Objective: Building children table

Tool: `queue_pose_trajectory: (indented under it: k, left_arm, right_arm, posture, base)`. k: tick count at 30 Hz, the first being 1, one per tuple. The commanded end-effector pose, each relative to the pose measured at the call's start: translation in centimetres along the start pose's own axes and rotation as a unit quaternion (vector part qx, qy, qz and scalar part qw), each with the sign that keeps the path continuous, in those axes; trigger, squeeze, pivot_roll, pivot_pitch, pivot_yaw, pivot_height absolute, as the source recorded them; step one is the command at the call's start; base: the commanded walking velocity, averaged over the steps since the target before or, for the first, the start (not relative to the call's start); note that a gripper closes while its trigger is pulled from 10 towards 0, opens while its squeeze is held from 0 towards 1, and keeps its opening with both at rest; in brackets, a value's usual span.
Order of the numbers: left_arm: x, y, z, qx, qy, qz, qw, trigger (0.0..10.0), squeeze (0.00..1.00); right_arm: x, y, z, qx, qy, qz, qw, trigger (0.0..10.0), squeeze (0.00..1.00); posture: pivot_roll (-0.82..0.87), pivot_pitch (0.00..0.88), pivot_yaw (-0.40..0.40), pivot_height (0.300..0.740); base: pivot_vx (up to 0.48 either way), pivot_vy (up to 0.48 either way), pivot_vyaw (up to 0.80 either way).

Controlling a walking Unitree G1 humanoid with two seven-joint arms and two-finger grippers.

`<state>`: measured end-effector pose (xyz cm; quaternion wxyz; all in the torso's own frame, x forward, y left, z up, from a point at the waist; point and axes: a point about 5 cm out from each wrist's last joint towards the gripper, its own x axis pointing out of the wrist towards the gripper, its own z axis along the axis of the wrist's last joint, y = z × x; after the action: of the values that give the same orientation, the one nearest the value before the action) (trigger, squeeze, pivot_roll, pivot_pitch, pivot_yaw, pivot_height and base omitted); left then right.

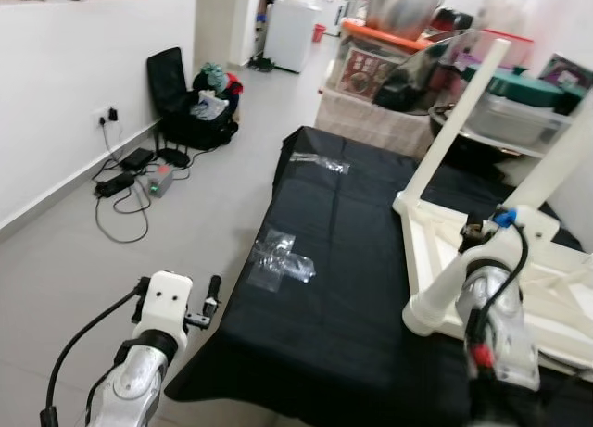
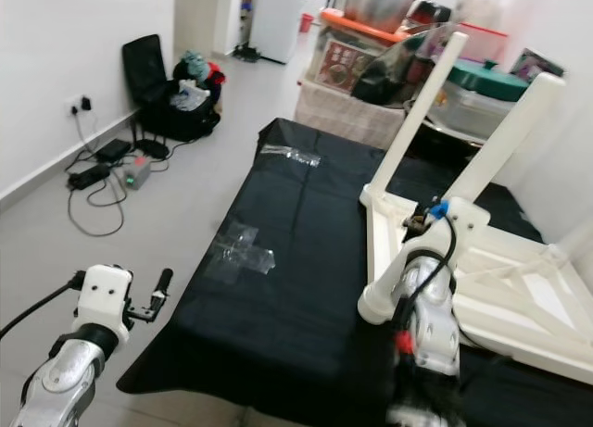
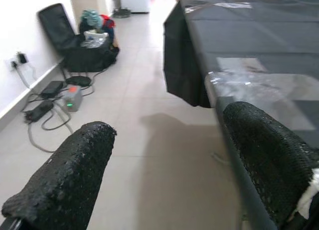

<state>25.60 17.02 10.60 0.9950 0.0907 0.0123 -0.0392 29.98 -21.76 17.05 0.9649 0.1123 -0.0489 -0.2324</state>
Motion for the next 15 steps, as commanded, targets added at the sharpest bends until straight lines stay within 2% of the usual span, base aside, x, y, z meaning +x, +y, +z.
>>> queue_pose_trajectory:
  k: [1, 2, 3, 4, 5, 8, 9, 10, 11, 12, 13, 14, 15]
  left_arm:
    - [0.2, -0.7, 0.1, 0.000, -0.001, -0.014, 1.000, 10.0, 0.00]
    - [0.3, -0.7, 0.1, 0.000, -0.001, -0.014, 1.000, 10.0, 0.00]
    - [0.3, -0.7, 0.2, 0.000, -0.001, -0.014, 1.000, 10.0, 0.00]
    - [0.3, -0.7, 0.2, 0.000, -0.001, -0.014, 1.000, 10.0, 0.00]
    - [0.4, -0.8, 0.2, -0.001, -0.001, -0.014, 1.000, 10.0, 0.00]
    - [0.4, -0.8, 0.2, -0.001, -0.002, -0.015, 1.000, 10.0, 0.00]
    - [0.4, -0.8, 0.2, -0.002, -0.002, -0.016, 1.000, 10.0, 0.00]
    - [0.4, -0.8, 0.2, -0.002, -0.002, -0.016, 1.000, 10.0, 0.00]
    - [0.5, -0.9, 0.2, -0.002, -0.003, -0.016, 1.000, 10.0, 0.00]
    - [0.5, -0.8, 0.2, -0.003, -0.003, -0.015, 1.000, 10.0, 0.00]
    - [0.5, -0.8, 0.2, -0.003, -0.003, -0.015, 1.000, 10.0, 0.00]
    - [0.5, -0.8, 0.3, -0.004, -0.004, -0.014, 1.000, 10.0, 0.00]
    - [0.5, -0.8, 0.3, -0.004, -0.005, -0.014, 1.000, 10.0, 0.00]
  right_arm:
    - [-1.0, 0.7, -2.3, -0.017, 0.055, 0.017, 0.998, 0.0, 0.00]
    - [-1.1, 2.5, -2.4, -0.007, 0.056, 0.067, 0.996, 0.0, 0.00]
    - [-0.9, 3.3, -2.0, -0.006, 0.044, 0.092, 0.995, 4.3, 0.00]
    - [-0.9, 3.3, -2.0, -0.006, 0.044, 0.092, 0.995, 4.3, 0.00]
    - [-0.8, 3.9, -1.4, -0.002, 0.031, 0.119, 0.992, 10.0, 0.00]
    - [-0.7, 4.7, -0.8, 0.008, 0.022, 0.152, 0.988, 10.0, 0.00]
    - [-0.5, 5.2, -0.3, 0.022, 0.016, 0.178, 0.984, 10.0, 0.79]
    - [-0.5, 5.2, -0.3, 0.022, 0.016, 0.178, 0.984, 10.0, 0.79]
    - [-0.3, 5.8, 0.3, 0.037, 0.015, 0.220, 0.975, 10.0, 1.00]
    - [-0.2, 6.4, 1.1, 0.059, 0.016, 0.271, 0.961, 10.0, 0.87]
    - [-0.2, 6.4, 1.1, 0.059, 0.016, 0.271, 0.961, 10.0, 0.87]
    - [-0.4, 7.2, 2.8, 0.092, 0.014, 0.378, 0.921, 10.0, 0.00]
    - [-0.8, 7.5, 3.5, 0.093, 0.013, 0.430, 0.898, 10.0, 0.00]
  posture:
    - [0.13, 0.000, -0.192, 0.740]
    - [0.13, 0.000, -0.192, 0.740]
    - [0.13, 0.000, -0.192, 0.740]
    - [0.13, 0.000, -0.192, 0.740]
    - [0.13, 0.000, -0.192, 0.740]
    - [0.13, 0.000, -0.192, 0.740]
    - [0.13, 0.000, -0.195, 0.740]
    - [0.13, 0.000, -0.195, 0.740]
    - [0.13, 0.000, -0.199, 0.740]
    - [0.13, 0.000, -0.198, 0.740]
    - [0.13, 0.000, -0.198, 0.740]
    - [0.13, 0.000, -0.199, 0.740]
    - [0.13, 0.000, -0.201, 0.740]
  base:
    - [0.000, 0.000, 0.00]
    - [0.000, 0.000, 0.00]
    - [0.000, 0.000, 0.00]
    - [0.000, 0.000, 0.00]
    - [0.000, 0.000, 0.00]
    - [0.000, 0.000, 0.00]
    - [0.000, 0.000, 0.00]
    - [0.000, 0.000, 0.00]
    - [0.000, 0.000, 0.00]
    - [0.000, 0.000, 0.00]
    - [0.000, 0.000, 0.00]
    - [0.000, 0.000, 0.00]
    - [0.000, 0.000, 0.00]
